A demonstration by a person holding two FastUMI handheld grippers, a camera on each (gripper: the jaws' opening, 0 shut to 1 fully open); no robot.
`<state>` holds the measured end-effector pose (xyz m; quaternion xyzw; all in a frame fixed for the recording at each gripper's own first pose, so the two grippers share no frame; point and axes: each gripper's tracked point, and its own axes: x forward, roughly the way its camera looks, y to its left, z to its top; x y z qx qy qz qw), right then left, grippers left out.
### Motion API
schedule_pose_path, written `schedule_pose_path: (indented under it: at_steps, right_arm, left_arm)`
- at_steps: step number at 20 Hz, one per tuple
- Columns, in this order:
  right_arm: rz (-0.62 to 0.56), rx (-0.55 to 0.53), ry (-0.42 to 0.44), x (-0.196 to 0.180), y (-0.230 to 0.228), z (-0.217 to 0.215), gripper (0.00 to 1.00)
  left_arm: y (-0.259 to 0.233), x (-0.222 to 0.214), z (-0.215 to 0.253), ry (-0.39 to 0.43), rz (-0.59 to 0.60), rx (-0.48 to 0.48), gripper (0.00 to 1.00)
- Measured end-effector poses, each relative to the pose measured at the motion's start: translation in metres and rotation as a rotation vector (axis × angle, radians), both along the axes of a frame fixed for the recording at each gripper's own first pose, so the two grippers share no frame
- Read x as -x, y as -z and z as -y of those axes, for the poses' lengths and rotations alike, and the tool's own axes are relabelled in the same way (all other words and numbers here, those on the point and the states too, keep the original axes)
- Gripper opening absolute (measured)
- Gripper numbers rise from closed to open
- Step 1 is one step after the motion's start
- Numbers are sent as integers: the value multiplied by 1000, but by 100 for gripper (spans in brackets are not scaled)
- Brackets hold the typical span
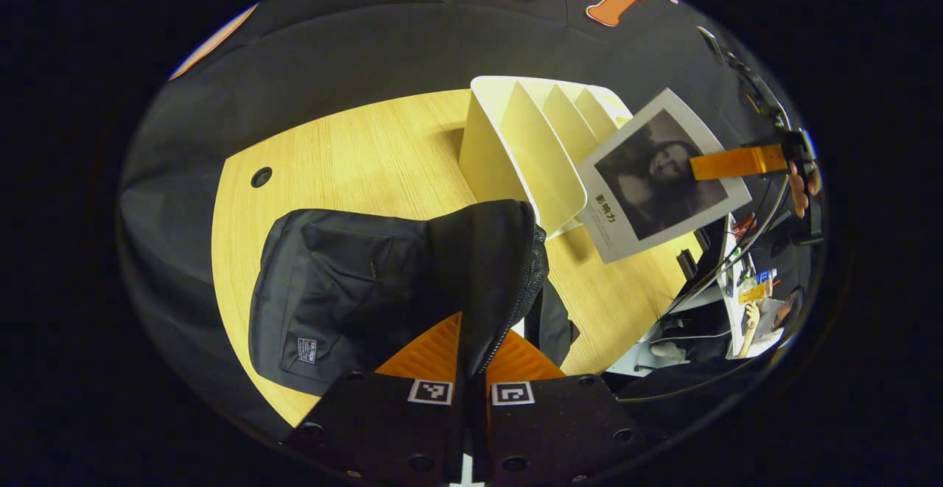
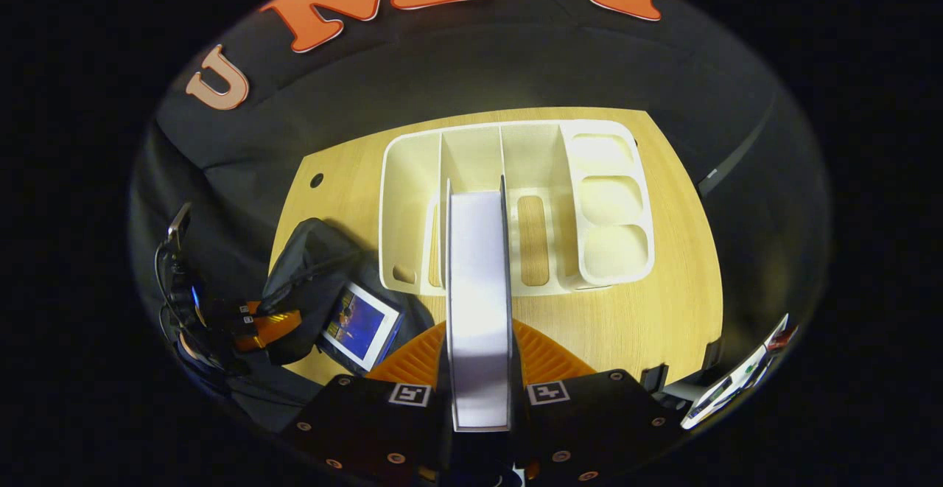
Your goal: Open the schoolbag, grab two books from the bookshelf and put them into the schoolbag.
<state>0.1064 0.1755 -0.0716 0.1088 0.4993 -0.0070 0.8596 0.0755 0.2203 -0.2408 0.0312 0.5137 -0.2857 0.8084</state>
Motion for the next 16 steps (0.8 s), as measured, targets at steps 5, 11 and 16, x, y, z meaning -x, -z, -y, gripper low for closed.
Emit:
schedule_pose_path:
  at_steps: [5, 11, 16]
  right_arm:
    - [1, -59, 30, 48, 15, 0, 32]
    - [37, -164, 96, 84, 17, 9, 31]
    - [64, -285, 153, 114, 25, -3, 31]
  left_arm:
    - [4, 3, 1, -4, -8, -3, 6]
    - [4, 3, 3, -5, -8, -28, 6]
    - [4, 4, 7, -20, -9, -60, 6]
